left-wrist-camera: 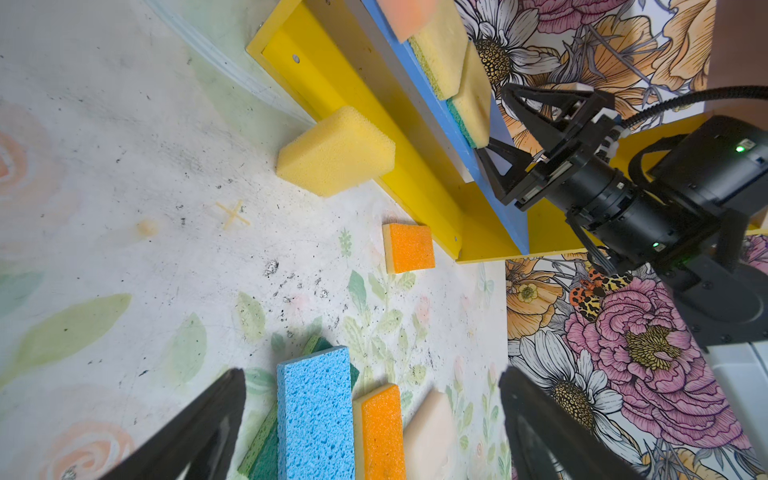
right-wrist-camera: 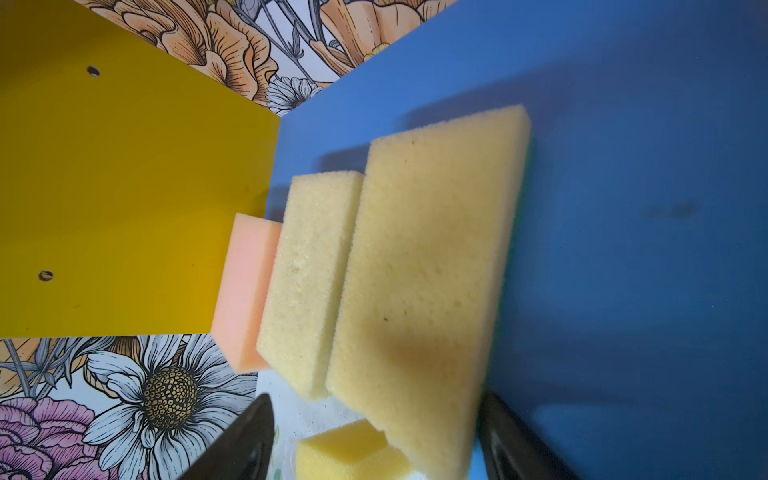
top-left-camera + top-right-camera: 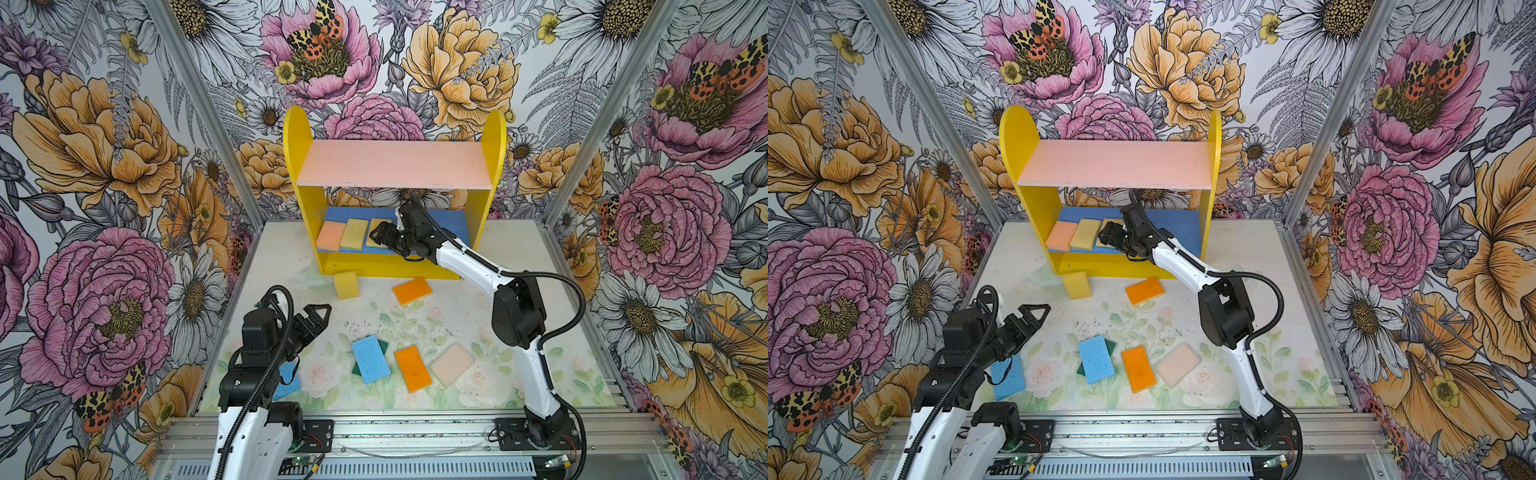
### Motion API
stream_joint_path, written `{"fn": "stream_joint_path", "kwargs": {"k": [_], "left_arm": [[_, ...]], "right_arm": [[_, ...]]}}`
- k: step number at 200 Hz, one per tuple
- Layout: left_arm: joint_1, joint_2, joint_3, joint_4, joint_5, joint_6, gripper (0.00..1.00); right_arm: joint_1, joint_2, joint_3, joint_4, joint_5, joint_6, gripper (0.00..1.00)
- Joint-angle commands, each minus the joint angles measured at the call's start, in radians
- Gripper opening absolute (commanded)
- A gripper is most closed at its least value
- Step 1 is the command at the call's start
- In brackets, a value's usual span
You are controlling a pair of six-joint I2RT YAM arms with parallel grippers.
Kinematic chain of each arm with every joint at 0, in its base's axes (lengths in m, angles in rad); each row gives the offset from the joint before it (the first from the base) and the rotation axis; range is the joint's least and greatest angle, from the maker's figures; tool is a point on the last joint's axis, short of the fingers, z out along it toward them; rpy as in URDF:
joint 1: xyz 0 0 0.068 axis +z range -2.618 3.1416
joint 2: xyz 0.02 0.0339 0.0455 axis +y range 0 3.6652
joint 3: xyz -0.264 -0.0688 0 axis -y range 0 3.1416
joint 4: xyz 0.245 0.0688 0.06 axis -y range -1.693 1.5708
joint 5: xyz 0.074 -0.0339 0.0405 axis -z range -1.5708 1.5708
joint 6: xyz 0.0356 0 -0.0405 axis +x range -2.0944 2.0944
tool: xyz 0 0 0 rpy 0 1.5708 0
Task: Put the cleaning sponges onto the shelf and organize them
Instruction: 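Lay the green-backed sponge flat beside the yellow sponge and open the right gripper, then move the right gripper down onto the orange sponge while the left gripper approaches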
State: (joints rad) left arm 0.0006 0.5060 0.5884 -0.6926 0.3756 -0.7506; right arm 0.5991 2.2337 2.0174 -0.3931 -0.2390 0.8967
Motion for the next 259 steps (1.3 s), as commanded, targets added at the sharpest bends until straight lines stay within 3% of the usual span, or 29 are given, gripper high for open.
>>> {"fn": "stream_joint_path", "kwargs": {"k": [1,69,107,148,172,191,218,259], "left_arm": [[0.011,0.000,0.004,0.010,0.017,0.023,0.96],[0.013,0.008,0.002,0.020,0.033,0.025,0.96],[0.013,0.027,-0.001,0.049,0.088,0.025,0.96],[-0.006,0.101,0.019,0.092,0.127,0.022,0.96],[-0.086,0.147,0.025,0.120,0.083,0.012,0.96],[-0.205,0.218,0.024,0.167,0.048,0.004,0.96],[-0.375,0.313,0.034,0.208,-0.050,-0.008,0.96],[-0.419,0.370,-0.016,0.335,-0.021,-0.079,0.96]], "right_arm": [[0.010,0.071,0.009,-0.102,-0.018,-0.024,0.79],[0.009,0.037,-0.019,-0.099,0.010,-0.082,0.79],[0.010,-0.129,-0.169,-0.098,0.107,-0.167,0.79],[0.024,-0.336,-0.382,-0.094,0.088,-0.248,0.79],[0.027,-0.455,-0.552,-0.097,-0.007,-0.301,0.79],[0.026,-0.543,-0.714,-0.100,-0.126,-0.301,0.79],[0.051,-0.664,-0.933,-0.129,-0.173,-0.282,0.77],[0.150,-0.749,-1.092,-0.183,-0.204,-0.287,0.72]]}}
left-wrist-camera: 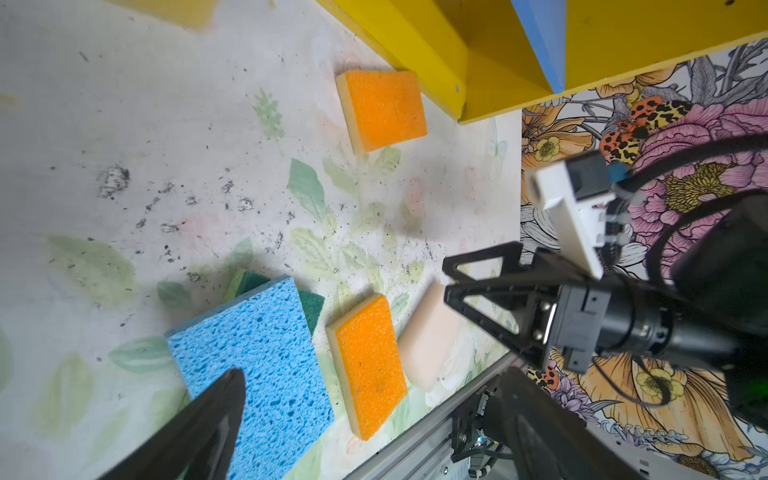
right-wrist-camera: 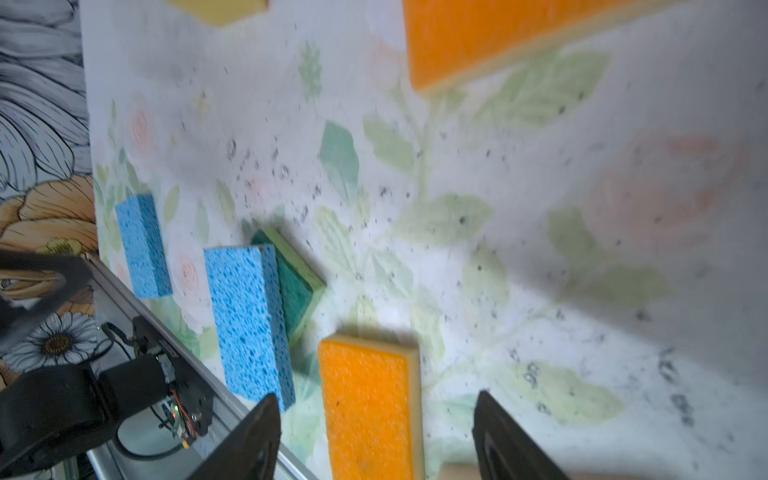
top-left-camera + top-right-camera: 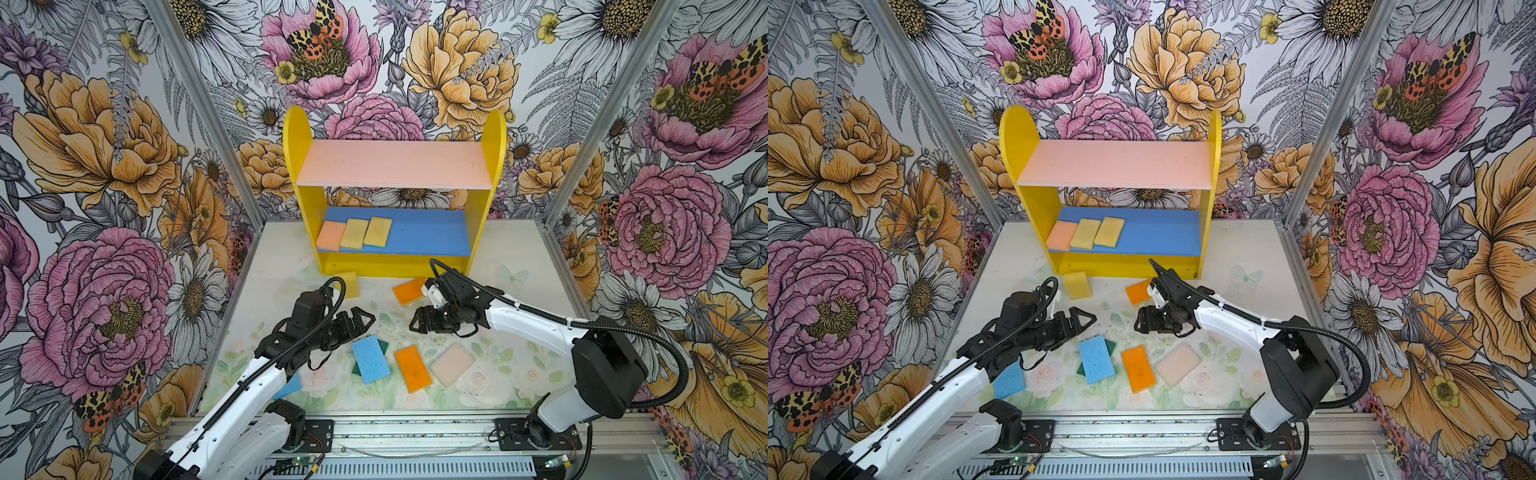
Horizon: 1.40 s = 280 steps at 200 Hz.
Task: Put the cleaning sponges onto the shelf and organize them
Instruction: 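Move the right gripper down onto the orange sponge while the left gripper approaches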
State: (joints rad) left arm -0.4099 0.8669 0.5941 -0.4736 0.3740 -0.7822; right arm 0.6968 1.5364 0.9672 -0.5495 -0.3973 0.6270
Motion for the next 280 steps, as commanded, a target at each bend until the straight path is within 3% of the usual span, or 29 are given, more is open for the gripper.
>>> {"fn": "stream_joint_path", "kwargs": {"k": [1,58,137,150,170,239,280], "left_arm": [[-0.010,0.010,-0.023,0.119,-0.018,-0.049,0.96],[-0.044,-0.032,-0.059,0.155,-0.033,-0.095,0.96],[-0.041,-0.084,-0.091,0.151,-0.005,-0.106,0.96],[-0.039,-0.085,-0.094,0.152,-0.004,-0.106,0.96],[-0.037,-0.089,-0.098,0.151,0.002,-0.105,0.96],[-0.024,-0.098,-0.103,0.150,0.006,-0.111,0.96],[-0.031,-0.107,-0.113,0.152,0.000,-0.118,0.96]], "right_arm": [[0.055,-0.051,-0.044,-0.027,-0.045,-0.017,0.72],[0.167,0.021,-0.063,-0.024,-0.019,-0.021,0.62],[0.176,0.112,-0.034,-0.022,0.040,-0.029,0.37],[0.176,0.116,-0.027,-0.023,0.044,-0.026,0.37],[0.178,0.104,-0.024,-0.027,0.061,-0.020,0.46],[0.182,0.014,-0.031,-0.030,0.077,0.005,0.49],[0.183,0.068,-0.045,-0.025,0.063,-0.015,0.54]]}}
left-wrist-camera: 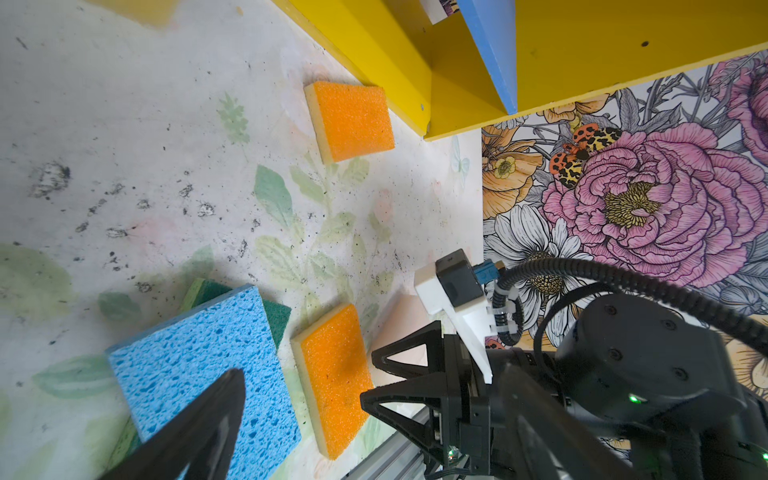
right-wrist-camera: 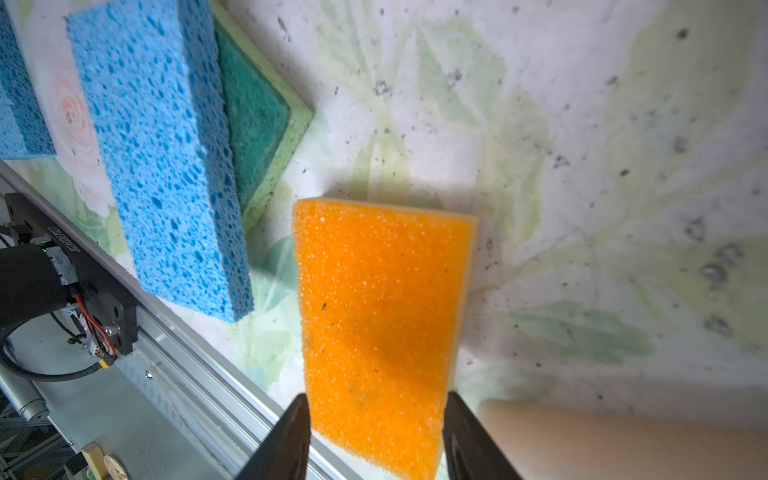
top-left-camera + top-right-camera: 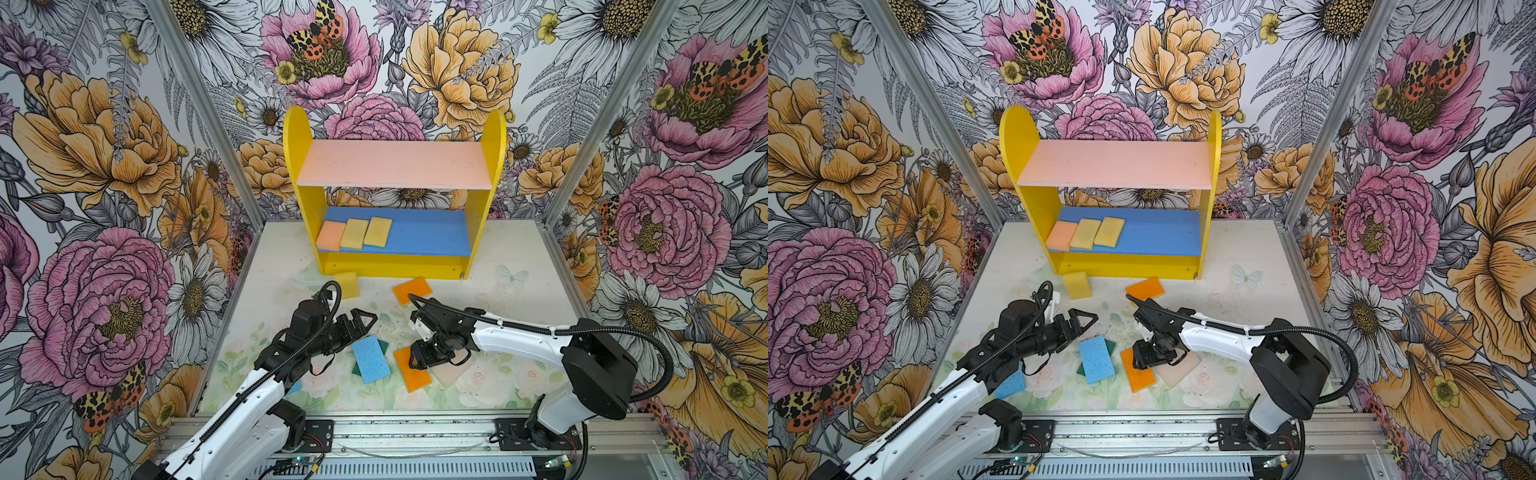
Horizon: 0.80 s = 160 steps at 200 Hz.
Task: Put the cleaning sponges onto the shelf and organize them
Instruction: 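Move the right gripper down onto the orange sponge while the left gripper approaches, then grasp and lift the orange sponge with the right gripper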
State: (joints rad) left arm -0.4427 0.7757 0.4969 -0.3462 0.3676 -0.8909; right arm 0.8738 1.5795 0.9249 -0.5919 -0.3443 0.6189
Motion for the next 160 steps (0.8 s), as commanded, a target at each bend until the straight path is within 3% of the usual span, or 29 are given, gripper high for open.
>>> {"fn": "stream_joint_path", "kwargs": {"k": [1,20,57,102,147,160], "left_arm": [[0.002,-0.017,-0.016,0.024,0.007,-0.009,0.96],[0.001,-0.034,-0.029,0.023,0.006,-0.016,0.96],[0.005,-0.056,-0.043,0.022,0.009,-0.022,0.96],[0.011,-0.052,-0.043,0.023,0.016,-0.017,0.97],[0.039,-0.080,-0.019,0.027,0.029,-0.008,0.97],[0.047,-0.085,-0.008,0.038,0.031,-0.015,0.97]], "right_arm": [[0.006,0.028,-0.002,0.018,0.009,-0.009,0.54],[0.005,0.059,-0.001,0.028,0.008,-0.015,0.53],[0.004,0.094,-0.003,0.050,0.010,-0.018,0.44],[-0.006,0.091,-0.010,0.077,0.009,-0.007,0.18],[-0.076,-0.010,-0.047,0.160,-0.010,0.054,0.00],[-0.121,-0.047,-0.050,0.180,-0.018,0.078,0.00]]}}
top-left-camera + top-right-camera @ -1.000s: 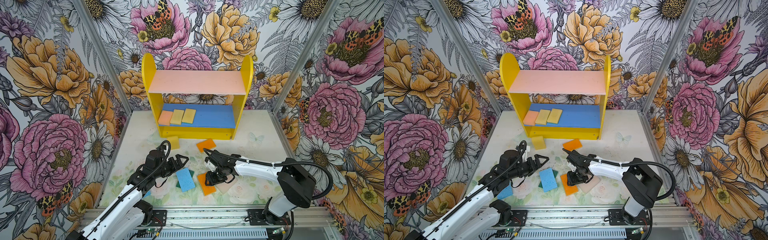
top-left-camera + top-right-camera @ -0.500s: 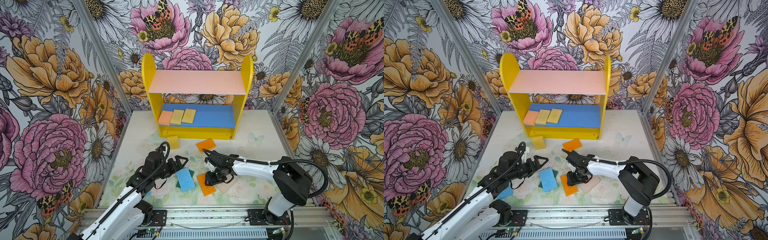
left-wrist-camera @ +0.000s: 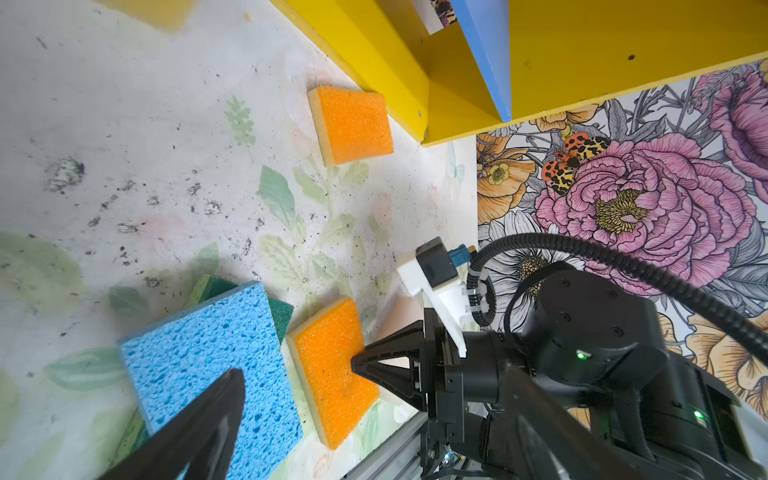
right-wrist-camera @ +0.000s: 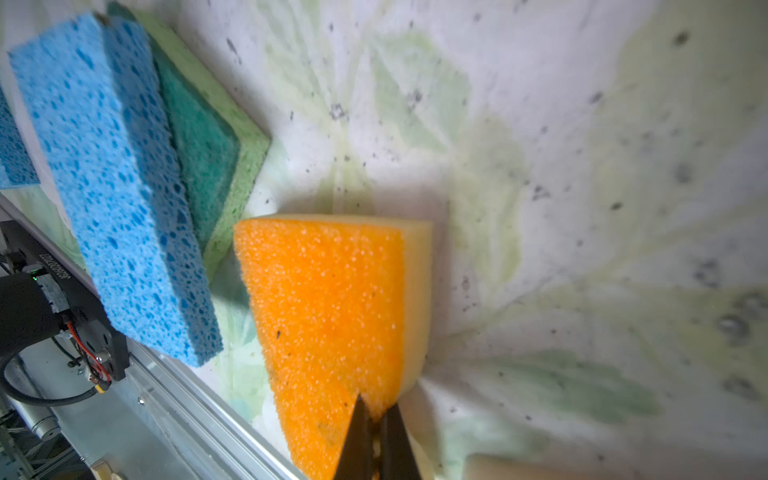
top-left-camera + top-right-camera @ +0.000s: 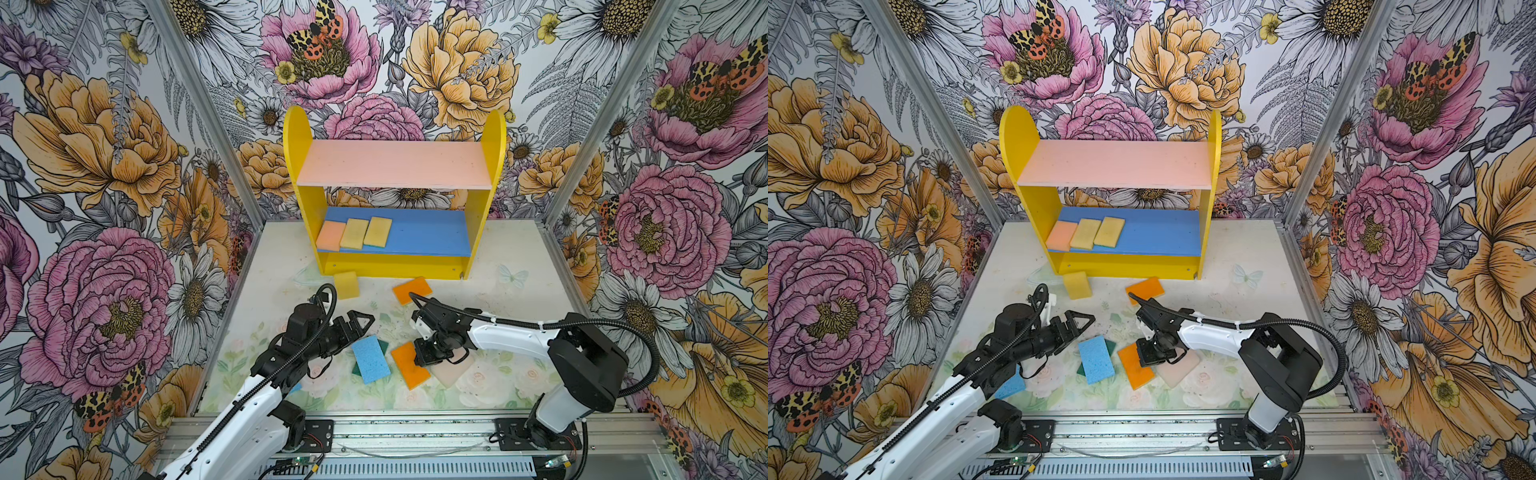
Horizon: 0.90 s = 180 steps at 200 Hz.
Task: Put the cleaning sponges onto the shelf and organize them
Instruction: 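Grasp and lift the orange sponge with the right gripper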
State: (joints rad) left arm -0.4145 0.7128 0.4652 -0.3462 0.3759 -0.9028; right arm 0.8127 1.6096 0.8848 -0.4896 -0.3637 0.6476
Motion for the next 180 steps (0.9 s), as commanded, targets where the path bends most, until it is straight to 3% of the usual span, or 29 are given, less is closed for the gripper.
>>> {"fn": "stream_joint_path", "kwargs": {"k": [1,47,88,114,150,180], "left_arm": [[0.019,-0.022,0.025,0.038,0.023,-0.004,0.96],[-0.006,0.004,0.032,0.161,0.004,-0.056,0.94],[-0.188,0.130,0.061,0.370,-0.117,-0.048,0.93],[-0.235,0.203,0.074,0.488,-0.168,-0.060,0.91],[-0.241,0.257,0.090,0.580,-0.179,-0.068,0.85],[-0.259,0.313,0.103,0.634,-0.155,-0.062,0.75]], "right_arm": [[-0.062,-0.080,-0.010,0.080,0.000,0.052,0.00],[-0.156,-0.193,-0.011,0.193,-0.037,0.188,0.00],[-0.216,-0.243,-0.011,0.414,-0.094,0.388,0.00],[-0.228,-0.241,-0.026,0.597,-0.153,0.515,0.00],[-0.228,-0.264,-0.024,0.608,-0.181,0.538,0.00],[-0.230,-0.296,-0.027,0.609,-0.192,0.540,0.00]]}}
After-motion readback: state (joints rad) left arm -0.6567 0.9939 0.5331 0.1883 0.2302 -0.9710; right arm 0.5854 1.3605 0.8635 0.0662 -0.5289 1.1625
